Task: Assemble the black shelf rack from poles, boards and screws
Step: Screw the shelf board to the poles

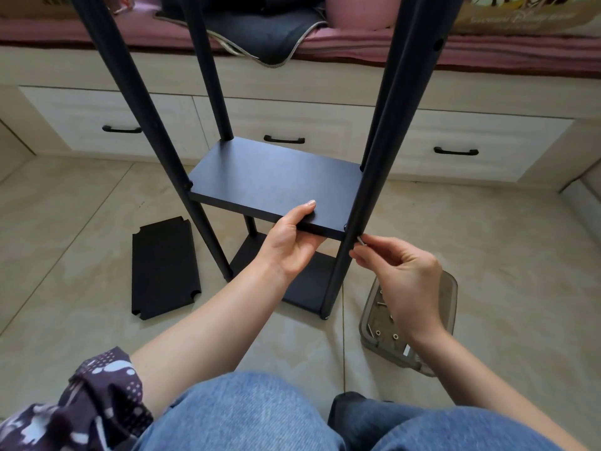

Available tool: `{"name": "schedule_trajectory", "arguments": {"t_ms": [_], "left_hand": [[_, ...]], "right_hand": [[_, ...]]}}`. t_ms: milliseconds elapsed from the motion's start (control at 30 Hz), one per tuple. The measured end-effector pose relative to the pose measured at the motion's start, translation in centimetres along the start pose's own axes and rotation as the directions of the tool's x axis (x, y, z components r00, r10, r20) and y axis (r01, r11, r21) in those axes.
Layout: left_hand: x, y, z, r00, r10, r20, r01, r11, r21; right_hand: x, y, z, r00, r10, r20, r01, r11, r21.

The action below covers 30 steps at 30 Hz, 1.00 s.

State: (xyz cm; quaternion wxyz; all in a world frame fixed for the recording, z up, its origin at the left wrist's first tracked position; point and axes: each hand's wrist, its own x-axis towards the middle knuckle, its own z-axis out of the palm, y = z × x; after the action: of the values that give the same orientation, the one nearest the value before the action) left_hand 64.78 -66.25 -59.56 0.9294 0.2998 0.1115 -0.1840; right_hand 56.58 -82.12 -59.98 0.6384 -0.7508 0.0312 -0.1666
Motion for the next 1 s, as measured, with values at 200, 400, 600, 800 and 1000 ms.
{"name": "schedule_trajectory", "arguments": {"t_ms": [200,400,600,800,1000], "left_hand": [[0.0,0.0,0.0,1.0,0.004,-0.003,-0.004,1.0,-0.005],[-0.1,0.0,0.1,1.0,0.004,-0.012,-0.004,1.0,-0.004],[-0.1,0.1,0.2,1.0,0.008,-0.026,-0.008,1.0,-0.024],[0.0,0.3,0.5,1.0,0.012,-0.028,-0.012,1.0,-0.005],[0.2,0.4,0.7,0.998,-0.024,-0.057,0.021,0.999,-0.045]], "right_hand": [[0.6,0.1,0.0,0.999,0.03,0.014,-0.031,0.997,0.065],[0.6,-0.2,-0.4,0.986,-0.144,0.079,0.155,0.974,-0.162],[0.9,-0.4,-1.0,0.917,-0.37,0.151,0.4,0.832,-0.385],[1.1,0.0,-0.9,0.913,-0.385,0.136,0.407,0.827,-0.388],[1.5,0.1,-1.1,0.886,-0.435,0.16,0.459,0.775,-0.434]]}}
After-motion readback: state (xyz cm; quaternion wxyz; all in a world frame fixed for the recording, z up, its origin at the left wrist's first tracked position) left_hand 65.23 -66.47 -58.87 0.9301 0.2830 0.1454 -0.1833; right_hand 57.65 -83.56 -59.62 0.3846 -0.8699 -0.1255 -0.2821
